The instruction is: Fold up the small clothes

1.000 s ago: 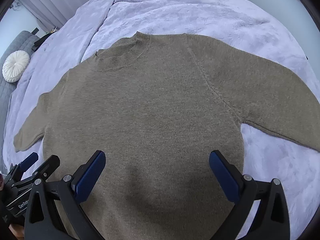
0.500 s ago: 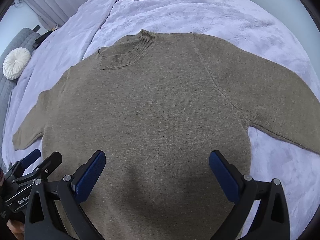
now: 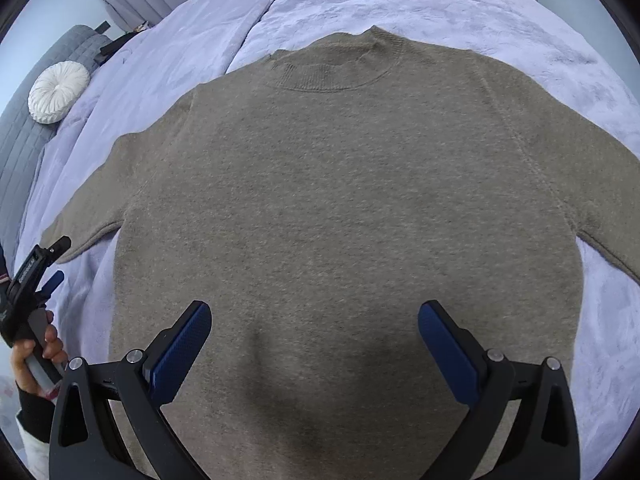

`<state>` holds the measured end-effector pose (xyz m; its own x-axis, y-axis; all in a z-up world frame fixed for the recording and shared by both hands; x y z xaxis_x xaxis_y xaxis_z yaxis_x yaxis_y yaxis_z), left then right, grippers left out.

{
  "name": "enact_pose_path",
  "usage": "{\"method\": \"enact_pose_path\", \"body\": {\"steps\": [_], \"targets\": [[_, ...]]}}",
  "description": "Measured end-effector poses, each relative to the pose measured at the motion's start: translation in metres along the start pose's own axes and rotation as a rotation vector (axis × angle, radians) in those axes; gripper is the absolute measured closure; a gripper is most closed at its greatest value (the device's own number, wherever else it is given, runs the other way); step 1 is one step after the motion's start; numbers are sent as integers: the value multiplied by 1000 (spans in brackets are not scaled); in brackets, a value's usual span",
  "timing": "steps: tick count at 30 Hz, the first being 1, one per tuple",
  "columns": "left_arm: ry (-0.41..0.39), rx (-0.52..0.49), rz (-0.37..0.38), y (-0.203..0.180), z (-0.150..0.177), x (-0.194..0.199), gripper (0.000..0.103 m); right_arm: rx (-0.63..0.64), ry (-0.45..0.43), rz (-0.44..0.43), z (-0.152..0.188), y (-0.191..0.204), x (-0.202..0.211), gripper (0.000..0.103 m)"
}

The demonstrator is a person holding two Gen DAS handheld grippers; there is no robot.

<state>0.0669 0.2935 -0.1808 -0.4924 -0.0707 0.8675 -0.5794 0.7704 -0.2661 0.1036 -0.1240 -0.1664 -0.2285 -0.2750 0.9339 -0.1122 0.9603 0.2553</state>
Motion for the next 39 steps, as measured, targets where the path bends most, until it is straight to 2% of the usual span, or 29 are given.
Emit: {"method": "enact_pose_path", "body": {"steps": [3,4,6,7,8,9,10,11,12,15,19,22,25,28,31,33,34,36,37,38,39], "targets": [[39,162,91,29,-14,-21,0,24,19,-1,5,14,-6,0],[21,193,110,32,-20,-23,0,32,24,0,7,19,-7,0],[-46,222,106,36,-34,-20,10,40,27,-5,9,25,-8,0],[-74,226,96,37,-39,-18,35,41,27,-10,11,27,-7,0],[-85,228,84,37,-44,-18,70,42,27,-14,12,29,-6,0],[-84,230,111,37,-48,-20,86,43,26,-19,13,31,-4,0],[-82,235,165,33,-48,-20,97,42,25,-25,15,31,-3,0],[-92,240,215,29,-47,-16,97,40,23,-34,17,30,-1,0],[-110,223,234,23,-50,-12,97,37,19,-44,17,29,1,0],[-175,102,278,-18,-55,12,97,23,-9,-79,18,23,9,0],[-216,-68,391,-117,-54,46,97,-3,-54,-115,17,10,20,0],[-226,-181,462,-194,-38,73,97,-34,-83,-139,19,-6,32,0],[-184,-331,531,-284,-6,80,97,-80,-112,-150,21,-28,43,0],[-118,-500,518,-366,48,60,97,-140,-139,-158,24,-57,52,0],[-31,-581,444,-403,95,24,97,-198,-153,-153,30,-88,57,0],[36,-613,405,-409,119,-2,97,-230,-153,-146,35,-106,57,0],[61,-628,381,-407,128,-12,91,-243,-151,-139,38,-115,57,0],[69,-660,317,-396,143,-19,65,-265,-145,-125,43,-130,54,0],[51,-668,304,-393,143,-17,34,-274,-139,-117,43,-136,52,0],[25,-670,313,-386,140,-9,21,-280,-133,-109,44,-142,50,0],[-2,-672,333,-381,137,1,21,-281,-128,-100,42,-143,48,0]]}}
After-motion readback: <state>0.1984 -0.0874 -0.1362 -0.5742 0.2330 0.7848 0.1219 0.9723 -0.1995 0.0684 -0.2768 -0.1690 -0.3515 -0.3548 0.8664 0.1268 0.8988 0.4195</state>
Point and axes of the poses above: each gripper's, at about its wrist camera, not at the fingertips, and x roughly against the way its jaws point, y to its left, z to its underside, the point moved 8 cm from there along -x, roughly the way its jaws point, and after that the axes turned 3 degrees about y, right-handed, at the moved point
